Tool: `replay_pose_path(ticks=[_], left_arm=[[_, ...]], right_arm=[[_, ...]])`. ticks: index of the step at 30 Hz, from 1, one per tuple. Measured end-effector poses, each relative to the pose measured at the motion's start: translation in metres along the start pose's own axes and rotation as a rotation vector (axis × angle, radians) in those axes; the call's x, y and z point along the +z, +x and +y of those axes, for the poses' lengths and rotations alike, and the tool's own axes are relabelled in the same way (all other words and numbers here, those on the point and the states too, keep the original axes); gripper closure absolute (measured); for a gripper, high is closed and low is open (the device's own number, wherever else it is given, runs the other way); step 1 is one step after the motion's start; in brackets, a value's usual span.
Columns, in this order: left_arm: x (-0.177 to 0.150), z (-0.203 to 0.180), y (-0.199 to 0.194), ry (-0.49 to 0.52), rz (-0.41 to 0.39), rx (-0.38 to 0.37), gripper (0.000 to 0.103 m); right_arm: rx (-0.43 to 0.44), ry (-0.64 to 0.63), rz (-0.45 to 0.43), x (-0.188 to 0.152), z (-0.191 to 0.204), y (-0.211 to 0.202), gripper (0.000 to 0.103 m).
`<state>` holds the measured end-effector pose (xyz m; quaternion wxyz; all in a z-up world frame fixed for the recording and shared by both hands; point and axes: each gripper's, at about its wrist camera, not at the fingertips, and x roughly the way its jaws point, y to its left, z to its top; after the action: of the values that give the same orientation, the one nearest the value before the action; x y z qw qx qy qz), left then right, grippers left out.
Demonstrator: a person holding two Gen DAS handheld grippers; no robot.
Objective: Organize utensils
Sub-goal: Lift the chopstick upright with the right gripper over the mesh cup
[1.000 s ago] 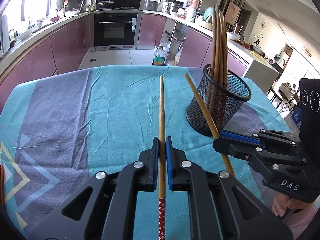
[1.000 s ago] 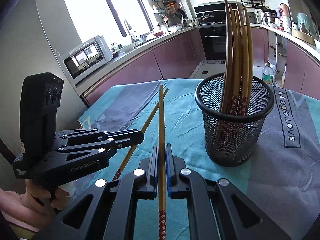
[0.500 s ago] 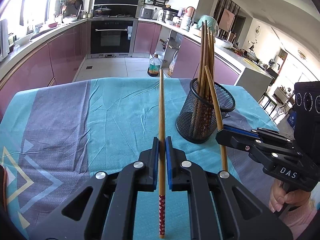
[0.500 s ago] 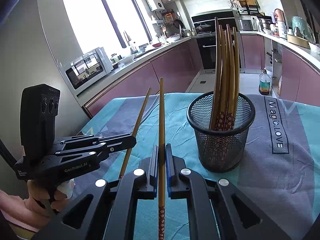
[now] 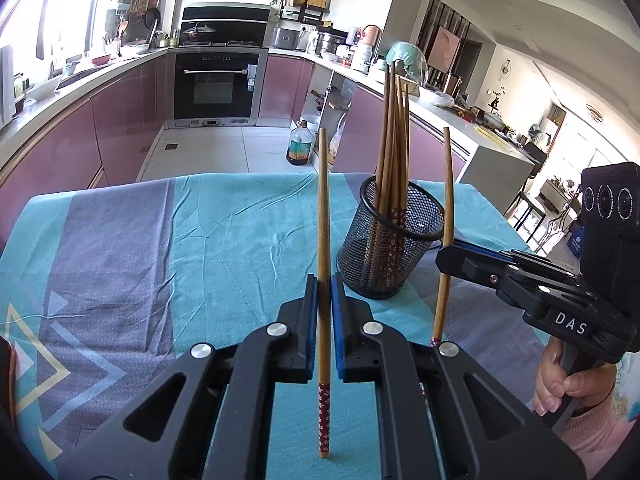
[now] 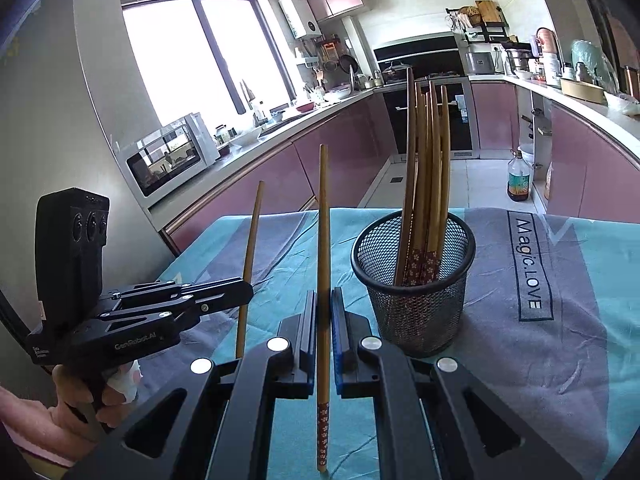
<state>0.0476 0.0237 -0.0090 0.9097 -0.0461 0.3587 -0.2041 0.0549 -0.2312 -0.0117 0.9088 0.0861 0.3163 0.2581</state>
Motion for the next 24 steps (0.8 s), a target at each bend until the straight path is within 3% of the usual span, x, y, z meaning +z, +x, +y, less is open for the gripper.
replay_pose_path(ticks=[24], left_arm=[[0.009,-0.008,-0.026,0.016,-0.054,-0.042,0.095]], right_arm=[[-0.017,-0.007,-0.062,0.014,-0.005,-0.017,0.097]])
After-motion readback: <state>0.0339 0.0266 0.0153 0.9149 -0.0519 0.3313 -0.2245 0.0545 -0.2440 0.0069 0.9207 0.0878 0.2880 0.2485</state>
